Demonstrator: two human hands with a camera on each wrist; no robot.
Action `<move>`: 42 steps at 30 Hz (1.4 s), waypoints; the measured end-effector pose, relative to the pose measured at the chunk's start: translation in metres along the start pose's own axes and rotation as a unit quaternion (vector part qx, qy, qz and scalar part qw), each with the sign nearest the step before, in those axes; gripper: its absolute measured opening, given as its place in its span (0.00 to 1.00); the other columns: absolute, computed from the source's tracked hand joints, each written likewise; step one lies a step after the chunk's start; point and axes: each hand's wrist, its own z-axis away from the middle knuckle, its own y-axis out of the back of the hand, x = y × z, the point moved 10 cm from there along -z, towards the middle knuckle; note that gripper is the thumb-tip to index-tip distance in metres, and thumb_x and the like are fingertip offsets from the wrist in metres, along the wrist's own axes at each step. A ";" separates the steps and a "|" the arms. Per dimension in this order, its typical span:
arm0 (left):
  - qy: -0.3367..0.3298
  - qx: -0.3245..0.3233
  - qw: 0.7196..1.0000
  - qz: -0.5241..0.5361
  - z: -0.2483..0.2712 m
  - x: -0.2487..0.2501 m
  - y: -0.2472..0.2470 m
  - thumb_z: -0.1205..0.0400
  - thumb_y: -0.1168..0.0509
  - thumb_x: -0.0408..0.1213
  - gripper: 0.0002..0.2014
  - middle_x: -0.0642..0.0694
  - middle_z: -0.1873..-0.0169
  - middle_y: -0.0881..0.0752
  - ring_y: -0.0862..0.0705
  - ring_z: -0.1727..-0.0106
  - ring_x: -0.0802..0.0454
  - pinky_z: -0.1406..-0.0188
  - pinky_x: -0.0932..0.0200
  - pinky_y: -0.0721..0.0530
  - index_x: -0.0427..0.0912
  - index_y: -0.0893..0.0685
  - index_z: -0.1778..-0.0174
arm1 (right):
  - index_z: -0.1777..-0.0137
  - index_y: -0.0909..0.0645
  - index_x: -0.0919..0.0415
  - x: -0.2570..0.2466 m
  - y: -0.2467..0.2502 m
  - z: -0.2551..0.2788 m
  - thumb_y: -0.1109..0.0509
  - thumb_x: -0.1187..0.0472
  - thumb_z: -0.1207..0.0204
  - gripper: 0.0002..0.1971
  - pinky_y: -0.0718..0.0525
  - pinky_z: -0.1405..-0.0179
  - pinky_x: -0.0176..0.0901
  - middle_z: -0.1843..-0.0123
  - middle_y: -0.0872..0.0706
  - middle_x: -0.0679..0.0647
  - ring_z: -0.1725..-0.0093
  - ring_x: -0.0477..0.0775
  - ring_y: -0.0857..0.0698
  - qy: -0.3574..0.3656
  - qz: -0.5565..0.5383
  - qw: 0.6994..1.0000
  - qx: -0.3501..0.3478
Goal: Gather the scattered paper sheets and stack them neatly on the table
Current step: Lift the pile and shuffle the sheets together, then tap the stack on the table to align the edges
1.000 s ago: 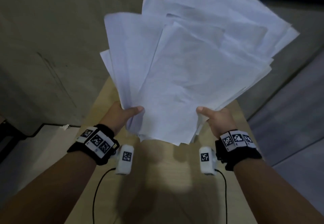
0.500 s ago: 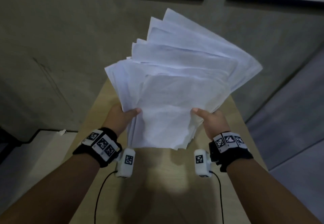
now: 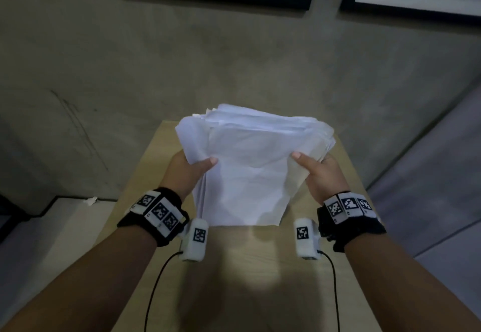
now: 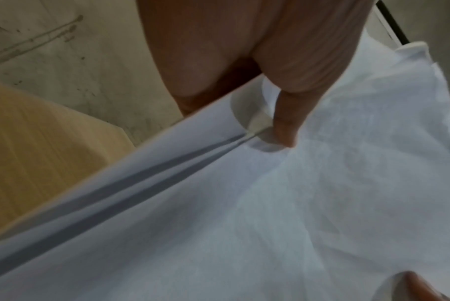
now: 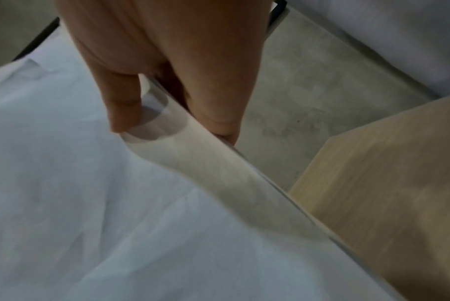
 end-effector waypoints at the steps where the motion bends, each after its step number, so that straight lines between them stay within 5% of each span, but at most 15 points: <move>1: 0.002 -0.007 1.000 0.004 0.000 -0.001 -0.001 0.33 0.24 0.39 0.21 0.51 0.48 0.11 0.12 0.48 0.53 0.50 0.54 0.14 0.45 0.15 0.43 | 0.38 0.18 0.62 -0.003 -0.001 0.001 0.26 0.67 0.27 0.17 0.16 0.37 0.62 0.42 0.11 0.61 0.42 0.62 0.11 0.005 0.024 1.000 -0.001; 5: 0.012 -0.013 1.000 0.001 0.002 -0.009 -0.005 0.33 0.25 0.36 0.21 0.50 0.48 0.11 0.11 0.47 0.52 0.50 0.52 0.15 0.45 0.15 0.44 | 0.20 0.39 0.57 -0.056 -0.008 0.011 0.23 0.61 0.31 0.41 0.23 0.30 0.50 0.26 0.24 0.57 0.29 0.55 0.22 0.152 0.240 0.958 0.043; 8: 0.025 -0.011 1.000 0.000 0.000 -0.014 -0.006 0.32 0.25 0.33 0.16 0.51 0.49 0.11 0.12 0.45 0.51 0.47 0.50 0.15 0.53 0.15 0.50 | 0.18 0.42 0.62 -0.112 -0.059 0.043 0.28 0.50 0.30 0.44 0.40 0.22 0.58 0.21 0.31 0.62 0.20 0.63 0.34 0.353 0.519 0.773 0.097; 11: 0.027 -0.034 0.999 0.009 0.000 -0.011 -0.009 0.35 0.24 0.33 0.20 0.42 0.43 0.11 0.12 0.43 0.45 0.40 0.43 0.16 0.49 0.14 0.47 | 0.16 0.50 0.62 -0.094 -0.119 0.048 0.39 0.39 0.25 0.44 0.55 0.18 0.64 0.14 0.44 0.58 0.14 0.60 0.49 0.326 0.677 0.660 -0.011; 14: 0.020 -0.052 0.998 0.024 0.002 -0.008 -0.012 0.34 0.24 0.30 0.23 0.41 0.43 0.10 0.12 0.43 0.45 0.40 0.41 0.16 0.47 0.15 0.43 | 0.16 0.50 0.59 -0.066 -0.142 0.050 0.38 0.39 0.25 0.43 0.58 0.18 0.64 0.15 0.41 0.54 0.14 0.55 0.49 0.295 0.709 0.633 -0.100; 17: 0.027 -0.058 0.998 0.028 0.002 -0.010 -0.010 0.34 0.23 0.31 0.25 0.40 0.42 0.11 0.12 0.42 0.42 0.39 0.37 0.17 0.44 0.15 0.39 | 0.17 0.43 0.58 -0.086 -0.142 0.059 0.34 0.46 0.27 0.40 0.53 0.19 0.64 0.18 0.33 0.53 0.16 0.56 0.42 0.355 0.650 0.670 -0.051; 21: 0.031 -0.054 0.998 0.016 0.004 -0.012 -0.011 0.33 0.24 0.34 0.21 0.42 0.43 0.10 0.12 0.42 0.43 0.37 0.37 0.18 0.46 0.13 0.43 | 0.16 0.48 0.53 -0.062 -0.150 0.057 0.34 0.54 0.27 0.40 0.59 0.19 0.65 0.14 0.43 0.51 0.14 0.58 0.50 0.336 0.693 0.630 -0.097; 24: 0.032 -0.030 0.999 0.026 0.005 -0.013 -0.008 0.33 0.25 0.36 0.17 0.44 0.46 0.09 0.12 0.43 0.44 0.37 0.38 0.18 0.47 0.12 0.48 | 0.17 0.42 0.53 -0.081 -0.104 0.053 0.31 0.62 0.36 0.44 0.50 0.21 0.69 0.15 0.40 0.57 0.15 0.66 0.47 0.330 0.658 0.672 0.079; 26: 0.037 -0.027 0.998 0.042 0.007 -0.015 -0.006 0.32 0.26 0.35 0.18 0.42 0.46 0.09 0.11 0.43 0.42 0.39 0.40 0.17 0.45 0.13 0.46 | 0.16 0.45 0.58 -0.086 -0.038 0.052 0.31 0.65 0.41 0.49 0.46 0.21 0.68 0.15 0.43 0.64 0.16 0.69 0.46 0.290 0.541 0.752 0.238; 28: 0.041 -0.032 0.998 0.047 0.010 -0.015 -0.005 0.32 0.26 0.34 0.19 0.42 0.45 0.09 0.11 0.44 0.42 0.41 0.42 0.16 0.42 0.13 0.45 | 0.16 0.52 0.59 -0.039 0.015 0.031 0.32 0.72 0.42 0.53 0.41 0.19 0.66 0.15 0.46 0.64 0.16 0.65 0.45 0.138 0.303 0.921 0.205; 30: 0.041 -0.048 0.997 0.050 0.014 -0.015 -0.009 0.33 0.25 0.35 0.20 0.42 0.46 0.09 0.11 0.44 0.41 0.43 0.43 0.16 0.40 0.13 0.44 | 0.18 0.42 0.59 0.018 0.018 0.023 0.32 0.74 0.45 0.50 0.22 0.32 0.61 0.22 0.29 0.63 0.23 0.66 0.29 -0.025 0.085 0.992 0.086; 32: 0.041 -0.056 0.996 0.052 0.018 -0.014 -0.015 0.34 0.23 0.37 0.22 0.40 0.45 0.09 0.12 0.43 0.40 0.42 0.41 0.16 0.39 0.13 0.44 | 0.32 0.24 0.67 0.036 0.013 0.031 0.32 0.74 0.42 0.33 0.13 0.58 0.39 0.44 0.13 0.60 0.40 0.63 0.14 -0.094 0.084 0.991 0.044; 35: 0.002 -0.026 0.999 0.026 0.022 0.003 -0.020 0.34 0.23 0.39 0.22 0.46 0.48 0.08 0.10 0.47 0.50 0.49 0.51 0.13 0.42 0.14 0.43 | 0.44 0.18 0.71 0.017 0.005 0.038 0.38 0.80 0.29 0.15 0.25 0.84 0.21 0.58 0.16 0.57 0.65 0.48 0.15 -0.052 0.148 0.987 0.042; 38: -0.054 -0.002 0.999 -0.003 0.023 0.031 -0.022 0.34 0.22 0.41 0.23 0.53 0.50 0.09 0.11 0.51 0.60 0.56 0.63 0.14 0.45 0.15 0.42 | 0.43 0.18 0.72 -0.006 0.004 0.033 0.39 0.81 0.29 0.17 0.24 0.82 0.20 0.59 0.15 0.58 0.66 0.47 0.19 -0.007 0.125 0.990 0.062; 42: -0.112 0.037 0.993 0.024 0.020 0.050 -0.010 0.35 0.21 0.43 0.33 0.39 0.42 0.13 0.12 0.43 0.45 0.50 0.50 0.12 0.38 0.23 0.36 | 0.40 0.20 0.62 -0.007 -0.004 0.025 0.34 0.76 0.32 0.21 0.14 0.52 0.45 0.50 0.13 0.59 0.45 0.66 0.14 0.001 0.042 0.998 0.039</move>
